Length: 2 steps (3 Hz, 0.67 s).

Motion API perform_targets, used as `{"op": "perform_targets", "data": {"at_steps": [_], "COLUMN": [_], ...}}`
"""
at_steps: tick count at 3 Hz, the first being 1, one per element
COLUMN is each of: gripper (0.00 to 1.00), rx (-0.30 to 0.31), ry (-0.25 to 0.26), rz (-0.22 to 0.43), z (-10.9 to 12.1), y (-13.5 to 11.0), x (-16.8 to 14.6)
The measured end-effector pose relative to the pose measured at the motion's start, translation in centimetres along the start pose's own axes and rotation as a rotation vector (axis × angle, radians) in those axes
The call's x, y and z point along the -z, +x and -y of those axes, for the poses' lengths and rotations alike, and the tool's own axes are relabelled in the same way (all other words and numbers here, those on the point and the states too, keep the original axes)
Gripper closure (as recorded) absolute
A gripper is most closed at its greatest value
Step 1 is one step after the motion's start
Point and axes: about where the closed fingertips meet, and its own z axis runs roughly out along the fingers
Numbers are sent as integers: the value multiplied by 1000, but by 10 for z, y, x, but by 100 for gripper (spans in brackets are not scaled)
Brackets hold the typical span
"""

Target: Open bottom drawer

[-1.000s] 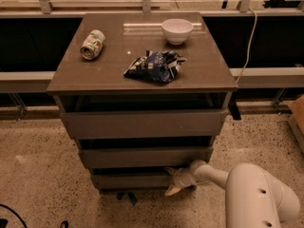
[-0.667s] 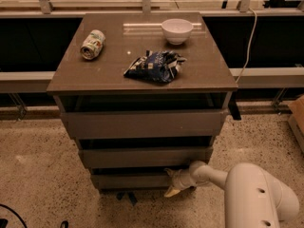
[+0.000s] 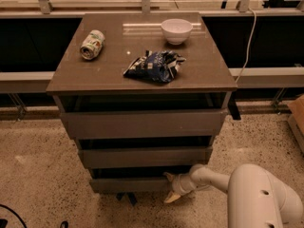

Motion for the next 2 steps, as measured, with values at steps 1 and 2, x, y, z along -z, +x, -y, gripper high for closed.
{"op": "perform_targets", "data": {"at_steps": [1,2], "gripper": [29,14], "rx": [0,3], "ry": [0,7], "rz": [0,6], "z": [-1,-13], "y": [-1,-9], "x": [1,9]}}
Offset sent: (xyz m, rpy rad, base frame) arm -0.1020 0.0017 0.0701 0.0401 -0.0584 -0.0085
